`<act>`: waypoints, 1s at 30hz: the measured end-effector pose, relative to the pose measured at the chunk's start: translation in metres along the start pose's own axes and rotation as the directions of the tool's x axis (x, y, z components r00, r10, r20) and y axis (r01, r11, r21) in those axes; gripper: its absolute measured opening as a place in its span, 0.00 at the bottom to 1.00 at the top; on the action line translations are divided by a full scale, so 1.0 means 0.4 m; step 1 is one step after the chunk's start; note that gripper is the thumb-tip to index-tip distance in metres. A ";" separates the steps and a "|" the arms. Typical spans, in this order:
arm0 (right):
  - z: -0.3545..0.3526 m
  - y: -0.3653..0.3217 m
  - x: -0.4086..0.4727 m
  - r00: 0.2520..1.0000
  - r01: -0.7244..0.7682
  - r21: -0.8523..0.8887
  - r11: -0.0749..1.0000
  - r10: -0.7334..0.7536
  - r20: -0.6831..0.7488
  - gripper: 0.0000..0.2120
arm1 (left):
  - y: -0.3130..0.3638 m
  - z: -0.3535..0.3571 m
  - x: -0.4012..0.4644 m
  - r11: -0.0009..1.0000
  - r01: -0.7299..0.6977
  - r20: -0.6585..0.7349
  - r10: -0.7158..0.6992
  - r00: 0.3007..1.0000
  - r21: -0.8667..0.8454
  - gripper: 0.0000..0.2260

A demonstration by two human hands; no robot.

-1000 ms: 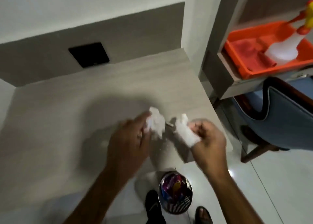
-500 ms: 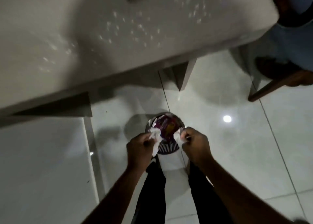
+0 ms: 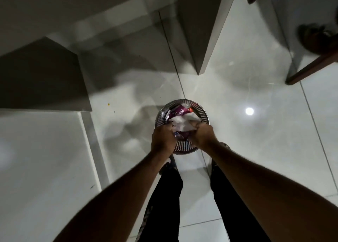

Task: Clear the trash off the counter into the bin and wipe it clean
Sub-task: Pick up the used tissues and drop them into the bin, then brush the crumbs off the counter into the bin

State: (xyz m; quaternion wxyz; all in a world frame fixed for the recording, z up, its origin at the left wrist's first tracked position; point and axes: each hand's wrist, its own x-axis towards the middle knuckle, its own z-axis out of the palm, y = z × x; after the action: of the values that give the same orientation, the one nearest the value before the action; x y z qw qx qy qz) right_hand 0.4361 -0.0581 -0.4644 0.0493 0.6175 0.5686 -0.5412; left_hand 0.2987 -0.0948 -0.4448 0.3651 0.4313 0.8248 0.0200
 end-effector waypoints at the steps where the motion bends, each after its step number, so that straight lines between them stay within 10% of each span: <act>1: -0.012 -0.006 -0.029 0.999 -0.007 0.056 0.998 0.010 -0.045 0.15 | 0.013 -0.031 -0.022 1.000 -0.026 -0.021 0.026 0.999 0.008 0.12; 6: -0.131 -0.119 -0.265 0.919 0.172 0.136 0.976 -0.110 -0.379 0.09 | 0.122 -0.278 -0.214 0.950 -0.312 -0.177 0.307 0.935 0.004 0.13; 16: -0.501 -0.621 -0.638 0.651 0.522 0.120 0.845 -0.304 -0.696 0.05 | 0.391 -0.894 -0.418 0.705 -0.674 -0.649 0.622 0.438 0.221 0.07; 19: -0.604 -0.782 -0.645 0.543 0.542 -0.105 0.834 -0.443 -0.714 0.07 | 0.456 -1.043 -0.352 0.781 -0.579 -0.673 0.560 0.483 0.234 0.07; 24: -0.704 -0.956 -0.561 0.717 0.303 -0.388 0.870 -0.477 -0.509 0.08 | 0.530 -1.138 -0.221 0.736 -0.531 -0.302 0.665 0.683 0.420 0.12; 30: -0.704 -0.983 -0.510 0.830 0.204 -0.487 0.849 -0.414 -0.375 0.06 | 0.557 -1.116 -0.132 0.508 -0.711 -0.026 0.822 0.569 0.487 0.13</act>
State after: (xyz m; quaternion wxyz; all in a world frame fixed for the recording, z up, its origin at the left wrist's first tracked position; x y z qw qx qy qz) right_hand 0.3589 0.1372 0.0166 -0.0453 0.5998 0.7622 -0.2391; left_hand 0.1964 0.1323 -0.0092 0.1056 0.8150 0.5669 0.0563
